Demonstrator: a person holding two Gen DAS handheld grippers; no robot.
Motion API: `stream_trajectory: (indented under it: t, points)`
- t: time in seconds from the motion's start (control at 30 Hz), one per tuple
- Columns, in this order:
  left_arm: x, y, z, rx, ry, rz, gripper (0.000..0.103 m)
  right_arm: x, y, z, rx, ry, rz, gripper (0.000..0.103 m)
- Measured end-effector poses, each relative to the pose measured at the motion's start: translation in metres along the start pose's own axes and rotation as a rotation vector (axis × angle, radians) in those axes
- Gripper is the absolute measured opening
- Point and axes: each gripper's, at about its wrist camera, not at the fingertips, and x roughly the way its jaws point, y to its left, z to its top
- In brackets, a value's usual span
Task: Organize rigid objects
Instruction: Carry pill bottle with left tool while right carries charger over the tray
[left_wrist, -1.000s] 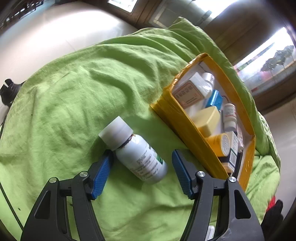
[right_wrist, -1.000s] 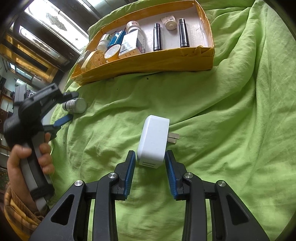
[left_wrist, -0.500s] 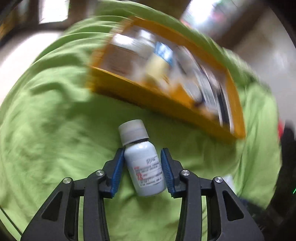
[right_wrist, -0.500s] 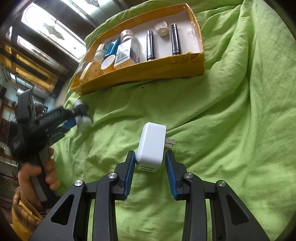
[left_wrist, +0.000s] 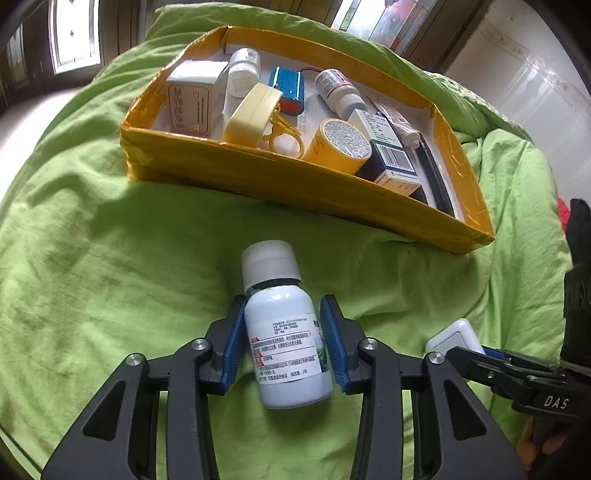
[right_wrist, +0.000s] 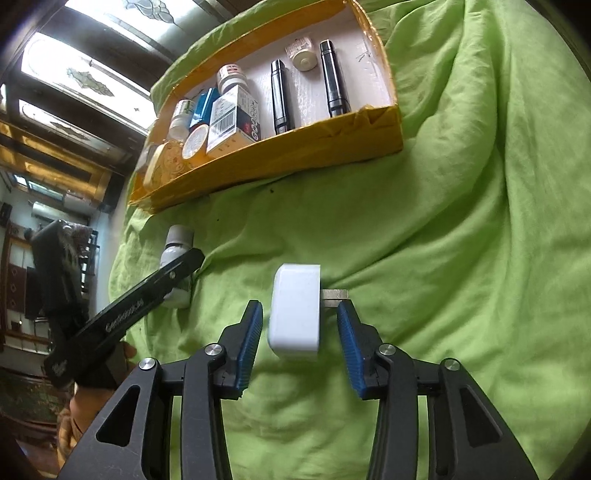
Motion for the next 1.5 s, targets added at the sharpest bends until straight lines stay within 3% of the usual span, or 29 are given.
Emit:
stream_trajectory:
  t: [0.07, 0.13, 0.3, 0.53, 1.1, 1.5]
  points:
    - [-0.002, -0.006, -0.002, 0.050, -0.019, 0.064, 0.035, 0.007, 0.005, 0.002, -0.025, 0.023, -0.018, 0.036]
    - [-0.002, -0.011, -0.003, 0.077, -0.025, 0.088, 0.034, 0.014, 0.015, -0.001, -0.080, 0.033, -0.061, 0.022]
    - [0.000, -0.015, -0.001, 0.089, -0.028, 0.101, 0.034, 0.023, 0.026, -0.008, -0.167, 0.032, -0.116, 0.022]
    - [-0.009, -0.018, -0.003, 0.103, -0.068, 0.121, 0.033, 0.016, 0.023, -0.013, -0.162, 0.002, -0.082, 0.022]
    - [-0.031, -0.007, 0.003, 0.032, -0.116, 0.046, 0.033, -0.017, 0.016, -0.019, -0.168, -0.074, -0.038, 0.022]
    - [-0.049, -0.018, 0.023, 0.064, -0.153, 0.033, 0.033, -0.026, 0.020, -0.018, -0.164, -0.093, -0.021, 0.022]
